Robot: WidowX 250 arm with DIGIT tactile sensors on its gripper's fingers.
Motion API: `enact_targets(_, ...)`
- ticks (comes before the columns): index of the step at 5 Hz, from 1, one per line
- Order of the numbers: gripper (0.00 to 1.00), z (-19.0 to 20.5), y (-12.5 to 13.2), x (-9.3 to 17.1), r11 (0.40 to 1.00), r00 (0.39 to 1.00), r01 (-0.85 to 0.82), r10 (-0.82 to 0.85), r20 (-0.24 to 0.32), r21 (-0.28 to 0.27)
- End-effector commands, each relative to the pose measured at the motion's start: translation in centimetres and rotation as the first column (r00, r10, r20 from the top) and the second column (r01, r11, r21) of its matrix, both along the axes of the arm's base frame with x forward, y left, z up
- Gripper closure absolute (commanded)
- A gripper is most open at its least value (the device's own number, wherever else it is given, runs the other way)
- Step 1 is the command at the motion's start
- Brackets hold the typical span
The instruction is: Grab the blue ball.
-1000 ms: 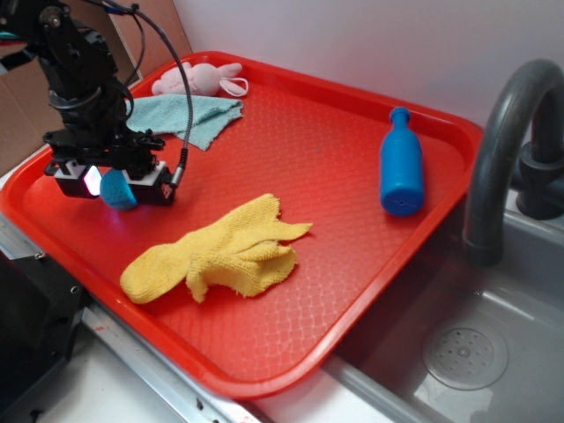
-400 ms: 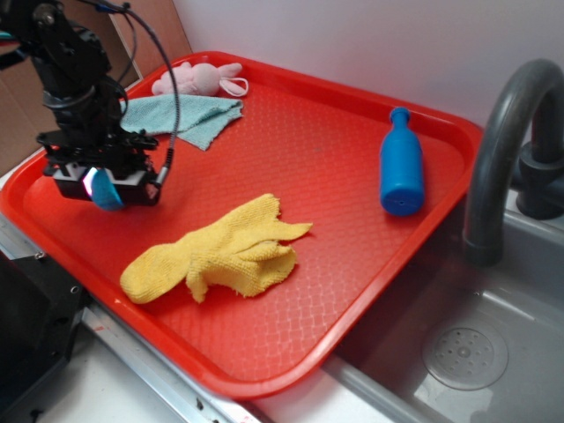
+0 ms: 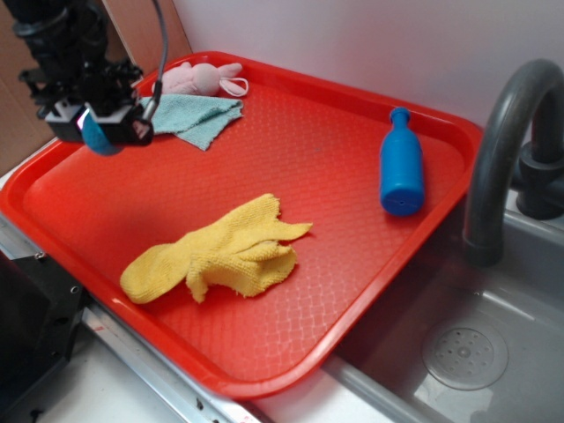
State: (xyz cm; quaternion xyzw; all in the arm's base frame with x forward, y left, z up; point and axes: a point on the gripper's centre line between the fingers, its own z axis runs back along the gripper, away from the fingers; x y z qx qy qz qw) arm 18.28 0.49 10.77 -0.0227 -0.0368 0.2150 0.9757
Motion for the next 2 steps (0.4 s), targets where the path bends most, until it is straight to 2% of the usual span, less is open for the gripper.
enact_targets(1,1.0,8.02,-5.11,-0.74,0.992,0.973,0.129,-0.127,0.193,0.002)
enact_targets(2,1.0,8.19,-4.16,-1.6,0.989,0.963,0.147,-0.136,0.232,-0.028)
